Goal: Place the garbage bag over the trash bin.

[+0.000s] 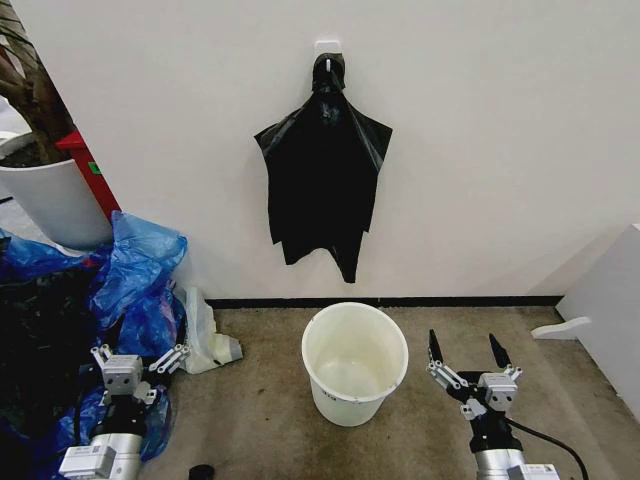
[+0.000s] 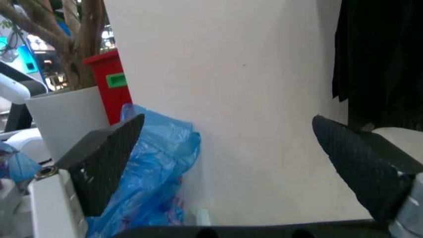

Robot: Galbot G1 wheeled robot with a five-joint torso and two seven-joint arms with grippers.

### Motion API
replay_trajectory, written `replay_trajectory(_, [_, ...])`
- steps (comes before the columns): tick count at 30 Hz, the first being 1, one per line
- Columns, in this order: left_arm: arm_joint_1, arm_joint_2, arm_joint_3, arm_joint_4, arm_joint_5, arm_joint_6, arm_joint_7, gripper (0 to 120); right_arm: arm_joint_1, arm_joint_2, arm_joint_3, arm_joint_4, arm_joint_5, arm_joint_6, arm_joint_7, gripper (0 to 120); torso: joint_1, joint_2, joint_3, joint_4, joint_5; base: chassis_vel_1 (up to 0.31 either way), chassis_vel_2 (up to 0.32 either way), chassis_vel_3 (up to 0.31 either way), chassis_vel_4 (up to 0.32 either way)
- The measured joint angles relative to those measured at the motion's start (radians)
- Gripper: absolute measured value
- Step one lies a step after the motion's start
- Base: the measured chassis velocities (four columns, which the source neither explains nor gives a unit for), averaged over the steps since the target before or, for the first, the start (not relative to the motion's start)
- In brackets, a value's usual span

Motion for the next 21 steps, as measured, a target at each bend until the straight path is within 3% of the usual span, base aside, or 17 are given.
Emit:
replay_trajectory(16, [0.007,-0.043,0.007,-0.030,0.056,0.011,0.010,100,0.014,0.000,0.005,-0.016,0.008,-0.002,0.029,100,0.000,0.000,0.000,0.0002,0.0001,0.000,0.000,0.000,0.000])
replay_trajectory(21, [-0.005,-0.057,0.015,-0.082,0.065,0.056,0.024,100,0.015,0.000,-0.012,0.041,0.022,-0.022,0.018,100,0.000,0.000,0.000,0.0002,-0.0002,0.000,0.000,0.000,0.000])
